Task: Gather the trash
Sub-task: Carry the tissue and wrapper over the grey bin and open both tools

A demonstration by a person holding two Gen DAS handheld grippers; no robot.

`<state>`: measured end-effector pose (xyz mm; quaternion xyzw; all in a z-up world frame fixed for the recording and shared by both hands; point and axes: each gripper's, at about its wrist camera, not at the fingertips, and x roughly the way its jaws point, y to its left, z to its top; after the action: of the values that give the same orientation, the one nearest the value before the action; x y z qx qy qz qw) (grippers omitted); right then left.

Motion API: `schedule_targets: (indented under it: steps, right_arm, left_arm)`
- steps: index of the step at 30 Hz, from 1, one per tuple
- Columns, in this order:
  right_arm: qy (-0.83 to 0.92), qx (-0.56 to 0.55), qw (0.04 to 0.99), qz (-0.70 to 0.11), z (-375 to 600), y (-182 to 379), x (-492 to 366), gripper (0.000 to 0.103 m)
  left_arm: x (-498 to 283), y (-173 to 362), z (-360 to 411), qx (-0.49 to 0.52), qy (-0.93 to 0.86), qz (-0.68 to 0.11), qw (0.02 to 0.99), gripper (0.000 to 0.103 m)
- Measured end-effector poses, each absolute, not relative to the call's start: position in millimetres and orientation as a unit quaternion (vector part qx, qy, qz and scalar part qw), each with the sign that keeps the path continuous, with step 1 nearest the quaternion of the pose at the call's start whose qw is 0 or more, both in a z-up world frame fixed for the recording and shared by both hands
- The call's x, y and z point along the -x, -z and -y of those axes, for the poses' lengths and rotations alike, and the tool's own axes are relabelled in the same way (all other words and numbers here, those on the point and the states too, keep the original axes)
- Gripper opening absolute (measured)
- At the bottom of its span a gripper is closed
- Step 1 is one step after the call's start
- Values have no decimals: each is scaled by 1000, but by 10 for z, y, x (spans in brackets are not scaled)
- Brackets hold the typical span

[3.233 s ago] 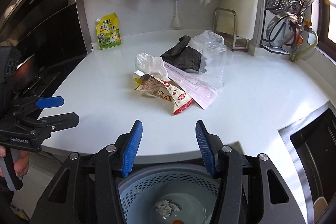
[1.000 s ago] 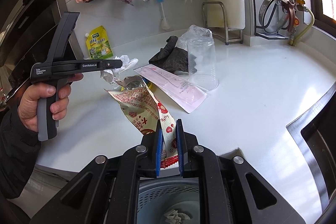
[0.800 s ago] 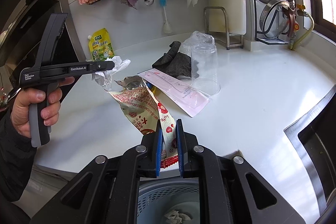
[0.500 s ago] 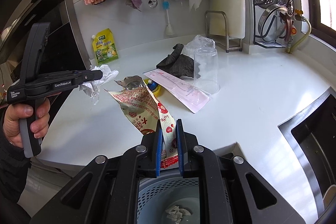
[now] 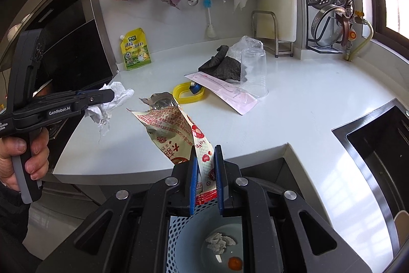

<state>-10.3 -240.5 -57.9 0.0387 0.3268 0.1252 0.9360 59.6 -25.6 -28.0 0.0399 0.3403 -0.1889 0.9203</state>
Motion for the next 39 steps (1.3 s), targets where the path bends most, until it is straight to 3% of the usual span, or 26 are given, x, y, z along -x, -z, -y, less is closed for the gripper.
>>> schedule_targets:
  steps: [39]
  right_arm:
    - [-48,-61,932,-353,2864,951,1197,12]
  left_arm:
    - [367,629,964,-66,270,-370,887,10]
